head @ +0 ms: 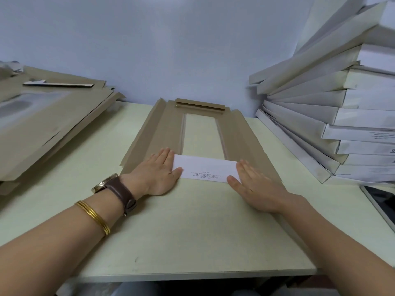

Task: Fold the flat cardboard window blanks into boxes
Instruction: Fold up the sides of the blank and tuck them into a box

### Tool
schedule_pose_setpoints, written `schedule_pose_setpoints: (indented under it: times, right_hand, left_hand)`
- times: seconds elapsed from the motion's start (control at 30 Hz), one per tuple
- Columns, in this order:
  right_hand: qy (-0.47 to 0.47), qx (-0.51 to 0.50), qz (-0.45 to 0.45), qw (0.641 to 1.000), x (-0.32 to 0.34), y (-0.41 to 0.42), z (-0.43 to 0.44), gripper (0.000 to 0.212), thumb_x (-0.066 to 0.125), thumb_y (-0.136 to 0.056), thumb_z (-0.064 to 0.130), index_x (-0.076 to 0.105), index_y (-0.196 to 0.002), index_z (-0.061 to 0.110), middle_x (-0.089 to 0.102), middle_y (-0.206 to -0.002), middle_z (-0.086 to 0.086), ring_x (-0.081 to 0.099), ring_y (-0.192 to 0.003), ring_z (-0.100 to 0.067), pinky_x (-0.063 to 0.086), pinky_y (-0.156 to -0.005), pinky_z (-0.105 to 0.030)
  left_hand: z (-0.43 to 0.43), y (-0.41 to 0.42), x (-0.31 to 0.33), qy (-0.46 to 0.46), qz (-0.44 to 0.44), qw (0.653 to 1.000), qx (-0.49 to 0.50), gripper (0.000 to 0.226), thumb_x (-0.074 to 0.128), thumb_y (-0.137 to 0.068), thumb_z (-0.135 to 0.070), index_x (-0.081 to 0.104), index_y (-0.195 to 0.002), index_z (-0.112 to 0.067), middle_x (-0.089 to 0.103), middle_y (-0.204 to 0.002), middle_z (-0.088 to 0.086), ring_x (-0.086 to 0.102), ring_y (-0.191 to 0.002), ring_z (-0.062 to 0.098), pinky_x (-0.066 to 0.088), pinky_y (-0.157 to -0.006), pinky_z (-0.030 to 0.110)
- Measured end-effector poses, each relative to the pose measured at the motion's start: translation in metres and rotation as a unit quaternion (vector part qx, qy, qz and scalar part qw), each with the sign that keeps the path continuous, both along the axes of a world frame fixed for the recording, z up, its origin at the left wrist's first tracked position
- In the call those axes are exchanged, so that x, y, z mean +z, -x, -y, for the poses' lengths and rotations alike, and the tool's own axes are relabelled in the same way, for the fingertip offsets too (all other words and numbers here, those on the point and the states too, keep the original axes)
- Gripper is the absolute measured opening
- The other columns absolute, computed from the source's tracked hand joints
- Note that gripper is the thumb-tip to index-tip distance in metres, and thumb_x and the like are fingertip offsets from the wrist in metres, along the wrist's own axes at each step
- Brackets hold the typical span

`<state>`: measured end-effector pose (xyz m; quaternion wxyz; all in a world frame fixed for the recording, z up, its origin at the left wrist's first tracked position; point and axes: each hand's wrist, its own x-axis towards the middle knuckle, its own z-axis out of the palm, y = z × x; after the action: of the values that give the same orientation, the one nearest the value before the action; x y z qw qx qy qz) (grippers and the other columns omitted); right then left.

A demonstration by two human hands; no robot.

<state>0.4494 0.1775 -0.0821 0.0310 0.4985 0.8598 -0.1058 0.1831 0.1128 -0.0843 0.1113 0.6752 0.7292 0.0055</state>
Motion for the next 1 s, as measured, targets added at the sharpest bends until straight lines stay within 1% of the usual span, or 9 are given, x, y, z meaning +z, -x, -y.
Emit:
schedule_pose_setpoints:
  times: [0.4, 0.47, 0.53, 0.6, 0.7, 0.8, 0.87, 0.93, 1.0]
  right_hand:
    - [0.0, -0.016, -0.014, 1.0, -0.004, -0.001, -0.006, 0.082, 0.012, -0.094, 0.066, -0.003, -0.155, 0.014, -0.009, -0.163, -0.001, -0.012, -0.148, -0.01, -0.002, -0.119, -0.031]
    - [0.007, -0.025, -0.03, 0.999, -0.004, -0.001, -0.007, 0.078, 0.014, -0.096, 0.063, -0.001, -0.155, 0.015, -0.008, -0.163, 0.0, -0.011, -0.148, -0.01, -0.001, -0.119, -0.031]
    - [0.019, -0.034, -0.067, 0.997, -0.002, 0.0, -0.009, 0.071, 0.018, -0.099, 0.058, 0.01, -0.155, 0.015, 0.003, -0.163, 0.0, -0.003, -0.149, -0.011, 0.005, -0.12, -0.033]
    - [0.014, -0.031, -0.1, 0.994, 0.003, 0.001, -0.011, 0.058, 0.028, -0.101, 0.049, 0.032, -0.145, 0.011, 0.032, -0.149, -0.004, 0.022, -0.144, -0.02, 0.025, -0.113, -0.036]
    - [0.009, -0.038, -0.149, 0.988, 0.01, 0.001, -0.011, 0.036, 0.044, -0.099, 0.034, 0.046, -0.131, 0.018, 0.044, -0.121, 0.005, 0.042, -0.121, -0.016, 0.036, -0.092, -0.031]
    - [0.003, -0.059, -0.207, 0.977, 0.015, 0.001, -0.013, 0.032, 0.052, -0.094, 0.027, 0.047, -0.125, 0.021, 0.048, -0.121, 0.0, 0.048, -0.106, -0.016, 0.038, -0.08, -0.028]
    - [-0.002, -0.079, -0.241, 0.967, 0.017, 0.002, -0.014, 0.048, 0.056, -0.092, 0.025, 0.043, -0.137, 0.017, 0.049, -0.13, -0.004, 0.049, -0.115, -0.019, 0.039, -0.089, -0.029]
    - [0.015, -0.107, -0.286, 0.952, 0.018, 0.003, -0.015, 0.06, 0.059, -0.091, 0.024, 0.036, -0.146, 0.015, 0.047, -0.14, -0.003, 0.047, -0.126, -0.018, 0.036, -0.098, -0.028]
    - [0.03, -0.127, -0.338, 0.932, 0.017, 0.004, -0.015, 0.062, 0.061, -0.091, 0.02, 0.036, -0.146, 0.013, 0.046, -0.144, -0.003, 0.047, -0.128, -0.017, 0.037, -0.101, -0.028]
  left_hand:
    - [0.006, -0.007, 0.001, -0.002, 0.03, 0.999, 0.036, 0.068, 0.013, -0.102, -0.047, -0.008, -0.152, -0.005, -0.012, -0.161, 0.008, -0.012, -0.148, 0.019, -0.004, -0.12, 0.032]
    - [0.006, -0.006, 0.005, -0.011, 0.071, 0.997, 0.04, 0.062, 0.019, -0.104, -0.04, 0.009, -0.151, -0.001, 0.004, -0.161, 0.009, 0.0, -0.149, 0.022, 0.004, -0.119, 0.031]
    - [0.005, -0.002, 0.01, -0.039, 0.124, 0.99, 0.05, 0.035, 0.03, -0.103, -0.028, 0.043, -0.119, 0.0, 0.04, -0.13, 0.007, 0.036, -0.128, 0.028, 0.028, -0.101, 0.03]
    - [0.007, 0.0, 0.016, -0.067, 0.171, 0.981, 0.065, 0.021, 0.039, -0.1, -0.019, 0.046, -0.093, 0.0, 0.043, -0.104, 0.006, 0.045, -0.1, 0.027, 0.033, -0.079, 0.031]
    - [0.007, 0.004, 0.024, -0.09, 0.182, 0.977, 0.068, 0.027, 0.053, -0.093, -0.018, 0.058, -0.113, 0.0, 0.054, -0.119, 0.013, 0.047, -0.112, 0.031, 0.038, -0.091, 0.034]
    - [0.006, 0.005, 0.028, -0.101, 0.215, 0.966, 0.106, 0.054, 0.062, -0.088, -0.019, 0.046, -0.139, -0.012, 0.052, -0.132, 0.012, 0.039, -0.127, 0.034, 0.035, -0.105, 0.037]
    - [0.004, 0.005, 0.027, -0.114, 0.263, 0.949, 0.128, 0.063, 0.066, -0.084, -0.016, 0.043, -0.142, -0.014, 0.05, -0.133, 0.012, 0.04, -0.127, 0.033, 0.039, -0.105, 0.041]
    - [0.002, 0.004, 0.026, -0.131, 0.287, 0.938, 0.141, 0.068, 0.071, -0.08, -0.014, 0.043, -0.142, -0.014, 0.049, -0.131, 0.012, 0.045, -0.123, 0.031, 0.05, -0.092, 0.037]
    - [0.002, 0.004, 0.027, -0.146, 0.299, 0.93, 0.155, 0.073, 0.076, -0.077, -0.013, 0.042, -0.141, -0.016, 0.047, -0.128, 0.009, 0.052, -0.112, 0.03, 0.053, -0.059, 0.02]
